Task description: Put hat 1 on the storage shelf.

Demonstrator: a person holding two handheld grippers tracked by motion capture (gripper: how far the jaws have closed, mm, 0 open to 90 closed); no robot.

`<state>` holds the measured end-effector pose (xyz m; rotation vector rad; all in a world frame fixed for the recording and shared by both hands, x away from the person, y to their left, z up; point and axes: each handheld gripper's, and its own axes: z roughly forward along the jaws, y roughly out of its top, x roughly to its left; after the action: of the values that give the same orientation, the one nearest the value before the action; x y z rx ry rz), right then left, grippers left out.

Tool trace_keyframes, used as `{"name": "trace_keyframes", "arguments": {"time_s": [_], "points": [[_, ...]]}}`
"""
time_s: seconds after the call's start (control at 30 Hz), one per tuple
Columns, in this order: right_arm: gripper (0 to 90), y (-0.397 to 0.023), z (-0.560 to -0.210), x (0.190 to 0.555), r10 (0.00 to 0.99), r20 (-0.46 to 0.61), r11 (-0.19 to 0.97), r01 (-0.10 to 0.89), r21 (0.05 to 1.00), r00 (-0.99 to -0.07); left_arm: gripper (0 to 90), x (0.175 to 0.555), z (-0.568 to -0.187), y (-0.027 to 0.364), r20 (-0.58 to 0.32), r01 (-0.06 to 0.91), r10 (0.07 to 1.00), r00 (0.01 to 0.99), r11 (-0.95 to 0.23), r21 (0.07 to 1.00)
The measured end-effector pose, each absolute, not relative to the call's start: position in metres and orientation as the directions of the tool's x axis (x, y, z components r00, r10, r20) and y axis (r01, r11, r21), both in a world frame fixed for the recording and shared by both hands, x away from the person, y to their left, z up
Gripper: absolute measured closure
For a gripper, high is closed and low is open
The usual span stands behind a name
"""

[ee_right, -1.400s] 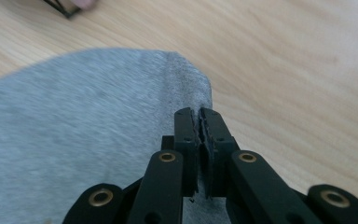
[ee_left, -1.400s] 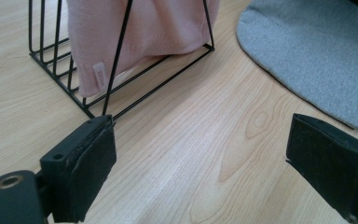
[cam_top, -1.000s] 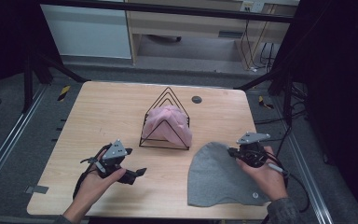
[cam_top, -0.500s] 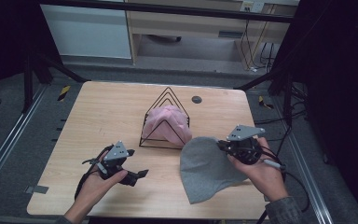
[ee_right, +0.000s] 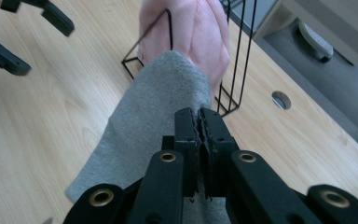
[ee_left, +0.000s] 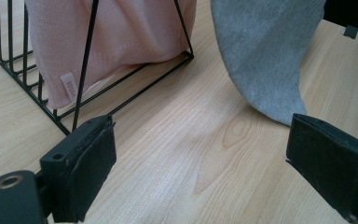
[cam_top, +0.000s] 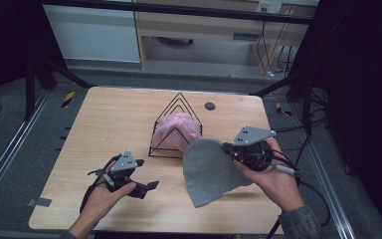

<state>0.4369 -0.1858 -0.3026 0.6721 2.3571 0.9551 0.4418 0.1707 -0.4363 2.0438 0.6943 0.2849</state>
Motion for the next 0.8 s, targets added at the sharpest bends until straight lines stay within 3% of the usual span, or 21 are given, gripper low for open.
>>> {"name": "trace_keyframes", "arguments": {"time_s": [0.8], "points": [[86.7,-0.156,-0.265,0.427,0.547,-0.295,0.624,0.147,0.768,-0.783,9.9,0.437,-0.438,0.143,-0.097,0.353,0.521,0.848,-0.420,0.836]]}}
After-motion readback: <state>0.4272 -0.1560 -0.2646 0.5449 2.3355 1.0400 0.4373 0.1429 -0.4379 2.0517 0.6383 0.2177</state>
